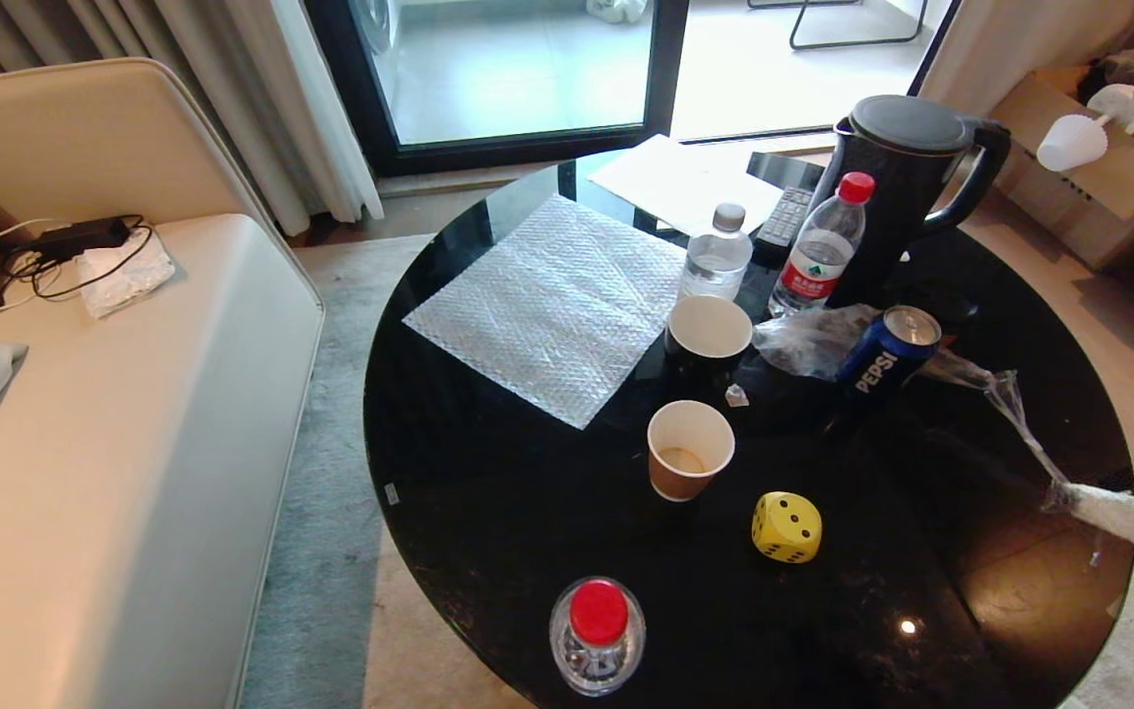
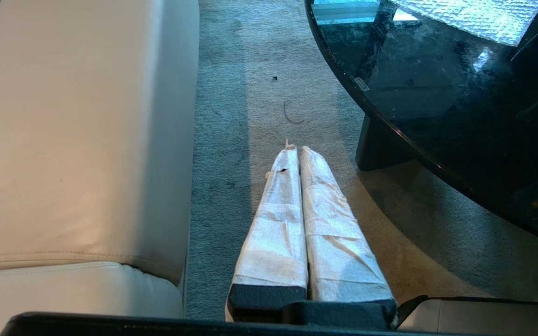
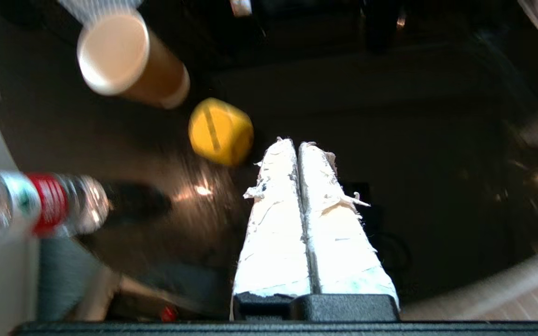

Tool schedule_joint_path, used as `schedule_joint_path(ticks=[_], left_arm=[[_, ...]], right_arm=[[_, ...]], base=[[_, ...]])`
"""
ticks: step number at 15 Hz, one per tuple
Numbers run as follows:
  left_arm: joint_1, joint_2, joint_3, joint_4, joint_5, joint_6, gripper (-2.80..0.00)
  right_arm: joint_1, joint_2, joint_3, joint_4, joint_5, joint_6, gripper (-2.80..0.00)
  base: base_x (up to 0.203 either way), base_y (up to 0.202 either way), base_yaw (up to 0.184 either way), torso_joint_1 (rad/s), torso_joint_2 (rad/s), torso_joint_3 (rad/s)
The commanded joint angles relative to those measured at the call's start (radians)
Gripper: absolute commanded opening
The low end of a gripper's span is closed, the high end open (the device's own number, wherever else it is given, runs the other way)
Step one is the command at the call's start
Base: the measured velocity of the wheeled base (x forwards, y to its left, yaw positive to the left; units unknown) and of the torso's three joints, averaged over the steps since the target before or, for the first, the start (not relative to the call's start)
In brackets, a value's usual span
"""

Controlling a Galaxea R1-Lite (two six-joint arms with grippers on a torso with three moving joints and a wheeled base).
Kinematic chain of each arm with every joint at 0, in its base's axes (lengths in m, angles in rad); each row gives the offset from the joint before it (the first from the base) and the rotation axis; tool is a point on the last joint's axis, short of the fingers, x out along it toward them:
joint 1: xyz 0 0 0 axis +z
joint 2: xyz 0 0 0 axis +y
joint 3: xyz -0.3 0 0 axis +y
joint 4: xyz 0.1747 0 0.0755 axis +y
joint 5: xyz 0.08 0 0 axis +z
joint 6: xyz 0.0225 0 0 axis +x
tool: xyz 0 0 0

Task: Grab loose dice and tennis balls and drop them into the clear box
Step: Pick up toys out of the box

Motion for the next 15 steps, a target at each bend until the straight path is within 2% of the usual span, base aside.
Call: schedule_joint_path(ticks=[1, 3, 6, 10, 15], left_arm=[[0.0, 0.0, 0.0, 0.0, 0.0, 0.0, -2.8], [0.0, 0.0, 0.0, 0.0, 0.0, 0.0, -2.8], [0.0, 0.0, 0.0, 0.0, 0.0, 0.0, -2.8], [0.0, 0.0, 0.0, 0.0, 0.0, 0.0, -2.8], [0.0, 0.0, 0.002, 0.0, 0.0, 0.0, -2.8]], right_arm=[[0.026, 0.217, -0.065, -0.037, 0.002, 0.022, -2.8], [0.048, 0.323, -0.124, -0.074, 0.003, 0.047, -2.8], [0.054, 0.332, -0.134, -0.085, 0.003, 0.055, -2.8], [0.158, 0.479, -0.212, -0.086, -0.008, 0.045, -2.8], [0.171, 0.505, -0.243, -0.08, -0.005, 0.024, -2.8]], base=[[0.0, 0.0, 0.0, 0.0, 0.0, 0.0], [0.0, 0.0, 0.0, 0.0, 0.0, 0.0], [0.0, 0.0, 0.0, 0.0, 0.0, 0.0], [0.0, 0.0, 0.0, 0.0, 0.0, 0.0], [0.0, 0.0, 0.0, 0.0, 0.0, 0.0]])
